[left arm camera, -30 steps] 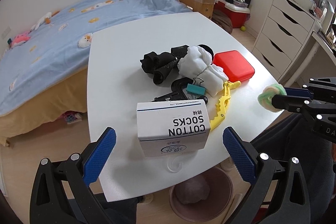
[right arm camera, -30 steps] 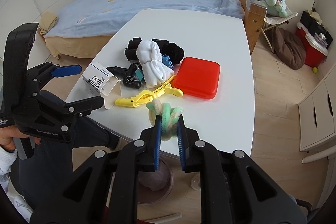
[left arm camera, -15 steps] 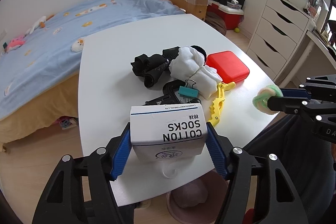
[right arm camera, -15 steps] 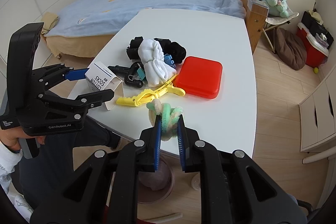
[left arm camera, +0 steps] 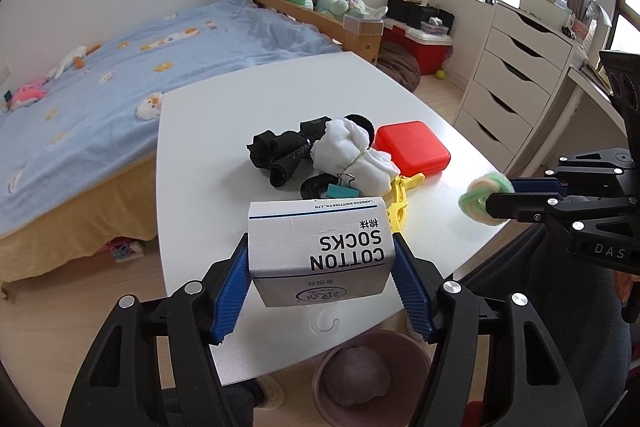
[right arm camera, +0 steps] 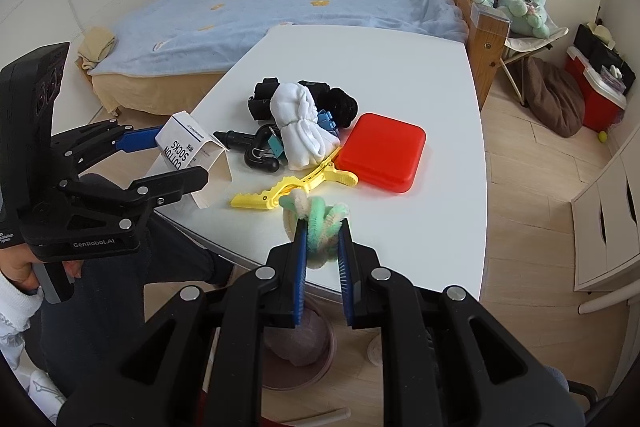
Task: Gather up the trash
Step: 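Carry both items over the wastebasket and open both grippers to drop them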
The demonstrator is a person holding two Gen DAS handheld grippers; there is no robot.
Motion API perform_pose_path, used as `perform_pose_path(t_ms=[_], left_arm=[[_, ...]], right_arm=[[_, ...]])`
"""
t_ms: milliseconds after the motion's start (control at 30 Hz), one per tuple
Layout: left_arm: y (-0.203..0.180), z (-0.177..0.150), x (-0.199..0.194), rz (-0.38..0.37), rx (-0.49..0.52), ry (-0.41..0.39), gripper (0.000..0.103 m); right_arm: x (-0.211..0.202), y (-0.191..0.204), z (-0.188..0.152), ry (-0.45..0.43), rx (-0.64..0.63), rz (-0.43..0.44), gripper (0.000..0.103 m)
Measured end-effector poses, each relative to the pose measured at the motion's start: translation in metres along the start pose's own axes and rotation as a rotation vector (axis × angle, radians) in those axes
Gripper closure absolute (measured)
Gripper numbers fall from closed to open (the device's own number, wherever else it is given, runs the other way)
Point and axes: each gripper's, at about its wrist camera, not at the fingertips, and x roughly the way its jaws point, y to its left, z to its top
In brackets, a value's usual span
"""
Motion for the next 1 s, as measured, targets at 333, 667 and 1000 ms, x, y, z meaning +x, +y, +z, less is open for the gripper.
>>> perform_pose_path(t_ms=[333, 667, 1000], left_arm=[[-0.011, -0.01, -0.047, -0.052, 0.004, -0.068, 0.038], [-0.023, -0.039, -0.068, -0.105, -0.005, -0.077, 0.038], [-0.038, -0.066, -0.07, -0.139, 0.005, -0.048, 0.038]], right_arm=[[-0.032, 0.013, -0.013, -0.058, -0.02, 0.031, 0.089], [-0.057, 0.035, -0.043, -0.084, -0.043, 0.068, 0.089], [-0.066, 0.048, -0.067, -0.072, -0.051, 0.099, 0.089]])
